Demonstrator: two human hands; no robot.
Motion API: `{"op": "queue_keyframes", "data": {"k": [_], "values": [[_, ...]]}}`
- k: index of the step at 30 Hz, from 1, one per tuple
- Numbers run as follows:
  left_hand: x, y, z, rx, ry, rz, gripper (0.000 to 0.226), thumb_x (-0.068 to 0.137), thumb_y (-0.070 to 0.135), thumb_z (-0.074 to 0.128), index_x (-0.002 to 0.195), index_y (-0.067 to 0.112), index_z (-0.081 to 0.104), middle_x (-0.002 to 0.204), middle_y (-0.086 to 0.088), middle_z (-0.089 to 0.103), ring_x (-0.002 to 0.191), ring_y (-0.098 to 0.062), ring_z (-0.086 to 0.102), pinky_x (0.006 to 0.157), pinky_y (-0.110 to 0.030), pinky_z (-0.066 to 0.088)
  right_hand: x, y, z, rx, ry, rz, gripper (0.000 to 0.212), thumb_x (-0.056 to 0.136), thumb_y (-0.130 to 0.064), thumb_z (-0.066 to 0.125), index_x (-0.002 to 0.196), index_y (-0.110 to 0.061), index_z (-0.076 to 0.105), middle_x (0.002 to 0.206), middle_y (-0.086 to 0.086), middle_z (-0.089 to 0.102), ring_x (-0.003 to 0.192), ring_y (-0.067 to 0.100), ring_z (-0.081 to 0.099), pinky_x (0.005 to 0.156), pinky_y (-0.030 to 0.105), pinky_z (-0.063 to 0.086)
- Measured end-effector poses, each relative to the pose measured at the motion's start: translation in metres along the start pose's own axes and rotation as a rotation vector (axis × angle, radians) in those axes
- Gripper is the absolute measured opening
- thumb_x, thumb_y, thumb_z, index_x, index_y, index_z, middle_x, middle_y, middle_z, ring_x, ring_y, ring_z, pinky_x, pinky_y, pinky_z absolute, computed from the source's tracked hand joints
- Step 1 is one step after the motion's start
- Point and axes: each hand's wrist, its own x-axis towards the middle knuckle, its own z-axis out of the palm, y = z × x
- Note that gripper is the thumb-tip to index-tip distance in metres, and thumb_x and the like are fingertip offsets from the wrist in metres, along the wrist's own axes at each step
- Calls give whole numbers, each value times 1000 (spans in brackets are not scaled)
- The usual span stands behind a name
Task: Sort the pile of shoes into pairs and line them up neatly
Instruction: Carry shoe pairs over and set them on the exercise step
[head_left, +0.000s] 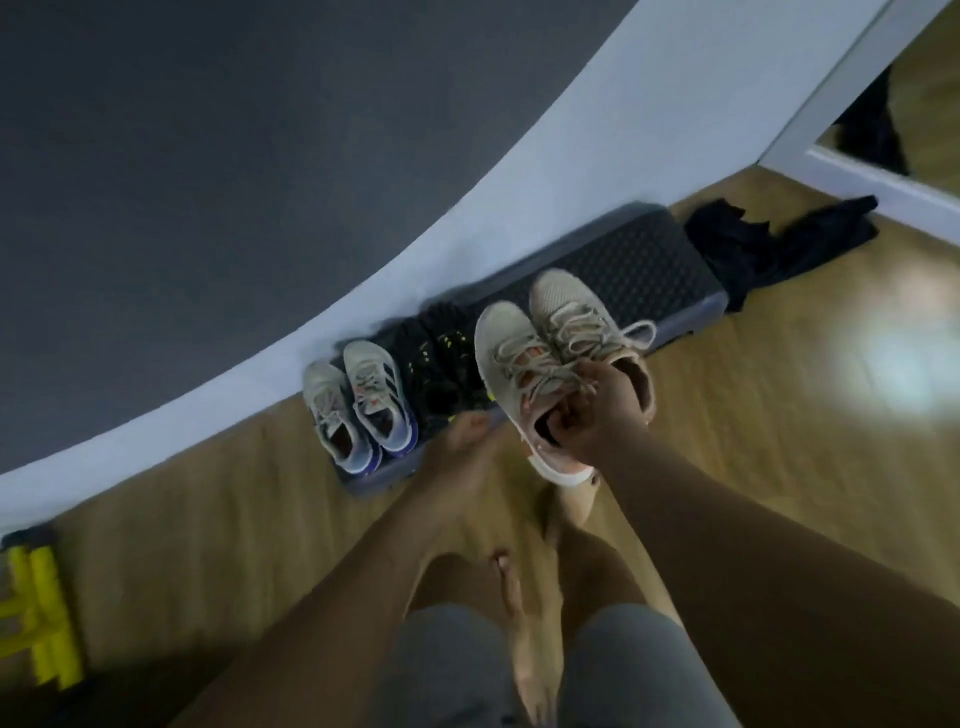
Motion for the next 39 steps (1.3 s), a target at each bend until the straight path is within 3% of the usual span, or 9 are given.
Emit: {"op": "queue_keyframes", "data": {"k": [4,8,12,16,20,28,32,35,39], "values": [[97,23,-9,-56,27,-8,20,84,58,56,92,39,57,100,19,57,102,-11,56,105,-46,44,90,-27,39,-65,30,30,25,80,-26,65,102,-14,64,104,1,63,95,21,55,82,25,44],[198,16,-7,167,-18,83,40,90,52,55,123,30,57,113,15,55,107,-6,52,102,-37,43,187,-43,65,-67,47,-2,21,81,-25,65,97,-11,63,81,2,64,73,17,58,69,21,45],[283,0,2,437,-105,258,46,89,31,65,132,26,52,122,14,46,105,-4,45,88,-25,38,274,-38,88,-109,48,-16,34,78,-26,65,105,-6,68,101,5,72,93,21,68,82,23,48],[346,-32,18,428,-135,244,43,87,20,67,128,24,53,120,10,55,103,-6,51,80,-17,42,329,-29,94,-106,-14,-42,17,90,-23,54,84,-10,63,70,4,67,52,17,62,48,18,46],[372,-43,29,371,-46,269,36,84,16,68,114,21,51,105,9,58,95,-10,58,74,-21,45,351,-25,99,-36,-62,-83,38,83,-21,60,117,-4,65,111,15,71,99,33,70,84,43,57],[382,-29,26,416,43,224,28,86,15,61,114,15,56,113,-4,61,103,-22,60,88,-43,52,350,-36,107,-29,-167,-2,45,91,-30,53,124,0,62,118,19,68,104,33,68,89,39,55],[342,-6,16,467,34,149,25,88,21,62,113,16,58,112,1,59,98,-18,57,87,-37,49,307,-48,96,-91,-77,29,21,92,-28,58,92,-7,65,94,8,68,81,20,63,68,27,50],[278,41,2,506,55,113,31,89,24,62,118,16,56,117,2,57,102,-19,57,86,-32,47,232,-66,73,-166,13,9,14,94,-26,56,95,-12,59,112,8,64,96,19,60,85,31,48],[180,111,-15,501,34,143,36,90,25,62,124,15,55,112,5,54,95,-10,52,80,-27,41,108,-94,34,-267,157,-73,14,93,-28,58,101,-16,59,110,6,62,90,16,60,69,30,48]]}}
